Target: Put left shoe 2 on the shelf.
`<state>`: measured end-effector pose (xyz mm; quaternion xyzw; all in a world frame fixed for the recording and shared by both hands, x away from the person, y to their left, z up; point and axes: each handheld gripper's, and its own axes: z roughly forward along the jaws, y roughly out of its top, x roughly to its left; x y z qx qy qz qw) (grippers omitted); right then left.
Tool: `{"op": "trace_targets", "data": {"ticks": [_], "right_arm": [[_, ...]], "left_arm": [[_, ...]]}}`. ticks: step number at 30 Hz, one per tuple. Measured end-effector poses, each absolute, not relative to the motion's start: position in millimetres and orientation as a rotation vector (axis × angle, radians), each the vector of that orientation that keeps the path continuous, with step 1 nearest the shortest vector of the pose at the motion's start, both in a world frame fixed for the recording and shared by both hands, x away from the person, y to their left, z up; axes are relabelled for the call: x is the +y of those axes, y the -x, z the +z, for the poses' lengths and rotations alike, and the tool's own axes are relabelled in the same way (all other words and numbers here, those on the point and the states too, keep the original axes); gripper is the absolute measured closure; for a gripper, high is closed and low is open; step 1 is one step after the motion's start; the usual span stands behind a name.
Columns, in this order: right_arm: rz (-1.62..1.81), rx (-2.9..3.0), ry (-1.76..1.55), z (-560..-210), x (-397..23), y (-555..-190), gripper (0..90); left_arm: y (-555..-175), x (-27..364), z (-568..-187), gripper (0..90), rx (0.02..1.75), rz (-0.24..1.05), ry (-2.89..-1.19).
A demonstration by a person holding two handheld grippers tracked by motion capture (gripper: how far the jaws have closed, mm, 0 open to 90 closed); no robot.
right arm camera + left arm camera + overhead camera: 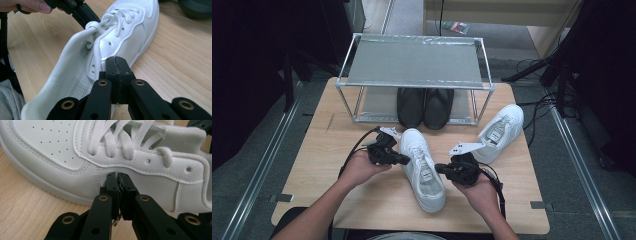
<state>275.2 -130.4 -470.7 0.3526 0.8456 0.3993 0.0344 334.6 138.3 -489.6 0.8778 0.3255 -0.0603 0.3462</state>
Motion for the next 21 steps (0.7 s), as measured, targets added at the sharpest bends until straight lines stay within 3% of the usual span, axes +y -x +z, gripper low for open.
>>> {"op": "trace_targets", "data": {"ticks": [12,18,21], "right_arm": [[1.219,2.571,-1.187,-469.9,-137.5,-266.1,89.7],[1.237,2.52,-1.175,-464.8,-140.0,-264.8,85.5],[1.301,2.453,-1.175,-456.5,-142.4,-261.8,77.8]], "left_arm": [[-345.8,131.0,-492.0,86.9,0.839,-0.191,-2.24],[-341.3,134.9,-483.4,81.6,0.819,-0.155,-2.246],[-334.9,136.7,-474.9,77.5,0.785,-0.136,-2.223]]}}
